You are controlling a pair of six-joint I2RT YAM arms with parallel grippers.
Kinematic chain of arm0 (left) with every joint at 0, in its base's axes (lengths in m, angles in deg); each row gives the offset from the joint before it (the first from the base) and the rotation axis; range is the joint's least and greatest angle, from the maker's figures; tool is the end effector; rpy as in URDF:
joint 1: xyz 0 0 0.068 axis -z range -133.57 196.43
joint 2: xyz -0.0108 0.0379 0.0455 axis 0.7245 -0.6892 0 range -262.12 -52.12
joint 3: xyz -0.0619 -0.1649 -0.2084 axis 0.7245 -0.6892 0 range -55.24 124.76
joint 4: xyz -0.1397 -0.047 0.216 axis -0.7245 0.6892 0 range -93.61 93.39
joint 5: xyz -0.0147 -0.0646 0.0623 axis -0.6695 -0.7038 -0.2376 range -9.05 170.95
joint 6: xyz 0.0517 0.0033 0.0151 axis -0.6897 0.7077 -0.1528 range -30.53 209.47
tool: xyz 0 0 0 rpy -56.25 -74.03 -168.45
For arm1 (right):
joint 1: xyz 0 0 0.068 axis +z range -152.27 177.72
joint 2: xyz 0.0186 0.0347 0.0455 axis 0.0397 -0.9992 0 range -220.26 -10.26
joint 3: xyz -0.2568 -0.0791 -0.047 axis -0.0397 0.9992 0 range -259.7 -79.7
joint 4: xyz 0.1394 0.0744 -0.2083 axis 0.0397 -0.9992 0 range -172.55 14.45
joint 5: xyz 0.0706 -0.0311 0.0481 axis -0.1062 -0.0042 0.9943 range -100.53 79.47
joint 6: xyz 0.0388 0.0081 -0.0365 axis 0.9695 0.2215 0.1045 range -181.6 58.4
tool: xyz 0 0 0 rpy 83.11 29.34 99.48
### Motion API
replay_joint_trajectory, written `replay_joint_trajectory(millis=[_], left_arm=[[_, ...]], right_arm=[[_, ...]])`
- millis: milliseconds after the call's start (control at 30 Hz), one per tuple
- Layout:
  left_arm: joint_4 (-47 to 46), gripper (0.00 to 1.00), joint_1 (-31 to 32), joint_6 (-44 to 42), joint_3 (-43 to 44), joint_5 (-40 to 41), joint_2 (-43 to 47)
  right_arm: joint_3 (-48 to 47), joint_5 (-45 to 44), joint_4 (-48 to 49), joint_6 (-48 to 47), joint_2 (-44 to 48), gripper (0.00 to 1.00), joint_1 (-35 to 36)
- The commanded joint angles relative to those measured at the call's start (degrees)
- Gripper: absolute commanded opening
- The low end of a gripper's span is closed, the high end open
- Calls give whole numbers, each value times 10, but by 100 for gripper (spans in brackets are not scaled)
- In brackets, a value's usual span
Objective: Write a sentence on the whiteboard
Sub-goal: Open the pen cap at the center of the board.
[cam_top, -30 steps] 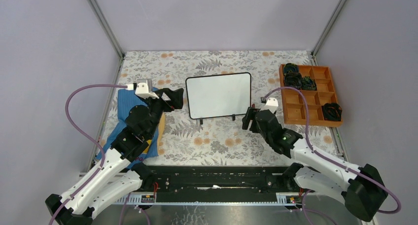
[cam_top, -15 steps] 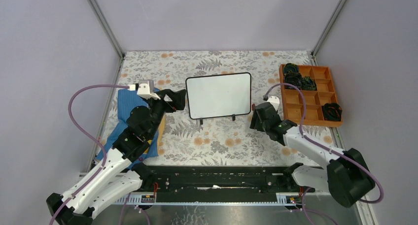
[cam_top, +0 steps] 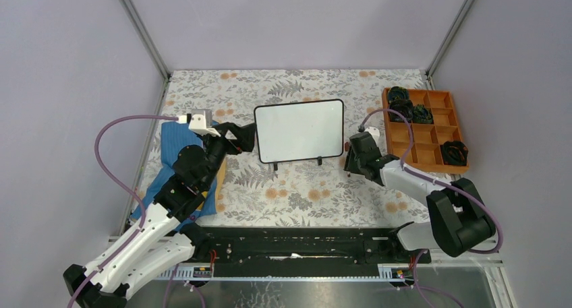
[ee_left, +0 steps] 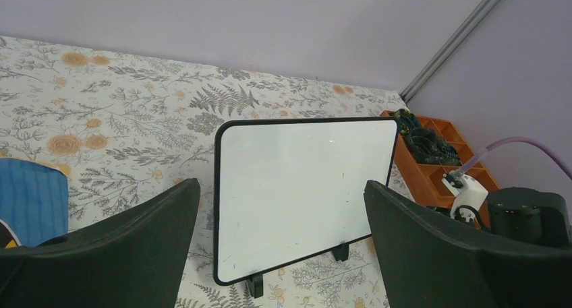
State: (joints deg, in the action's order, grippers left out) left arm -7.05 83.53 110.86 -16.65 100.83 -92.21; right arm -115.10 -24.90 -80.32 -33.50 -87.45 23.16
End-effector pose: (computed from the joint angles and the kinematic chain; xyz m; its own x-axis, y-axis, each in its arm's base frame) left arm 0.1446 -0.0940 0.3407 -0.0829 -0.3672 -0.9264 0.2857 0.8819 -0.3751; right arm 0.2374 0.1032 0.1736 -0.7019 0.1715 -0.6913 0.0777 0.9832 0.1650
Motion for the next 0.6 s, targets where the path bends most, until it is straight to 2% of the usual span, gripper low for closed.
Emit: replay_joint_trajectory(millis=[0, 467, 567], left_arm=[[-25, 99, 3, -12, 5, -6, 4], [-24, 99, 3, -7, 7, -18, 2], [-22, 99, 3, -6, 8, -18, 6]], right_arm=[[-33, 23, 28, -10, -26, 45, -4], [-20, 33, 35, 7, -68, 32, -23], [-19, 28, 29, 7, -70, 27, -23]])
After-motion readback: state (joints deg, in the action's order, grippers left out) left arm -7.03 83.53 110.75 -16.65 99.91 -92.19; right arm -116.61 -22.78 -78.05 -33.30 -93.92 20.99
